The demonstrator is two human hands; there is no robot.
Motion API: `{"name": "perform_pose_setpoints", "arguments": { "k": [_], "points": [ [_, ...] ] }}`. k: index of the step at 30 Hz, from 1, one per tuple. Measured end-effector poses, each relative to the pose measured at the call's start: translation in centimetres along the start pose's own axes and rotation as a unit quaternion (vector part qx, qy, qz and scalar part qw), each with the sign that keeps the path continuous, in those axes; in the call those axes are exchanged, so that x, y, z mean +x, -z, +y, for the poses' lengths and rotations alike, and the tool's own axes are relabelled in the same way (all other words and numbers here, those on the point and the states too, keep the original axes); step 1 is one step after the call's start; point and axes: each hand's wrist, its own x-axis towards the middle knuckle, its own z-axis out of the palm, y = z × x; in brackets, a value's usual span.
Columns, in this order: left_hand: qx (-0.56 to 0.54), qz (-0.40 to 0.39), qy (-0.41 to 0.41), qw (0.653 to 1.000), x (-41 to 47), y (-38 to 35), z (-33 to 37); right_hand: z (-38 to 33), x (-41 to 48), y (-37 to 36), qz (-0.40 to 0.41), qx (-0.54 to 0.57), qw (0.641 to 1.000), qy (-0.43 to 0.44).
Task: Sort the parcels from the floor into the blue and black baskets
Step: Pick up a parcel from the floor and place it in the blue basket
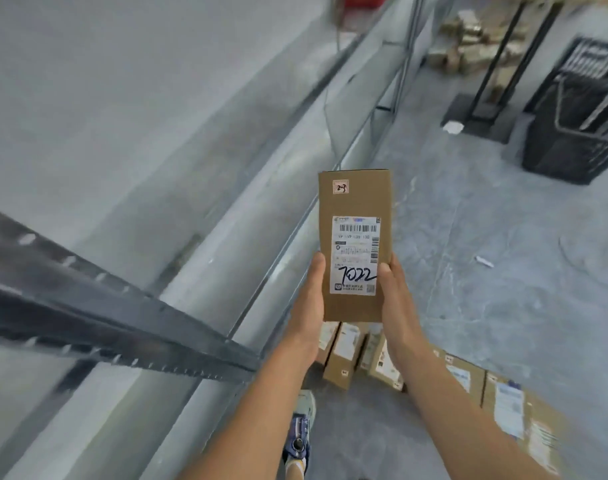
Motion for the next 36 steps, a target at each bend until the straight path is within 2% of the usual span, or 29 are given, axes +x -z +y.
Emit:
{"name": "perform_pose_setpoints", "arguments": {
  "k": [7, 15, 24, 31, 36],
  "points": [
    [-0.001, 0.04, -0.128, 0.991, -13.7, 2.0, 11.8, -13.4, -9.2, -2.6, -0.058, 0.0, 0.988, 0.143],
    [0.0, 0.112, -0.248, 0.962, -28.0, 7.6, 16.8, -21.0, -21.0, -8.3, -0.139, 0.004, 0.961, 0.241],
    [0.003, 0.204, -0.294, 0.934, -43.5, 15.9, 15.5, -21.5, -35.6, -16.7, -0.246, 0.028, 0.928, 0.277],
    [-0.022, 0.299, -0.303, 0.905, -52.3, 21.6, 12.4, -19.8, -44.3, -22.7, -0.329, 0.014, 0.905, 0.27],
    [-0.039, 0.365, -0.31, 0.877, -58.2, 24.5, 10.9, -19.3, -49.7, -26.6, -0.404, 0.021, 0.871, 0.278]
  ]
}}
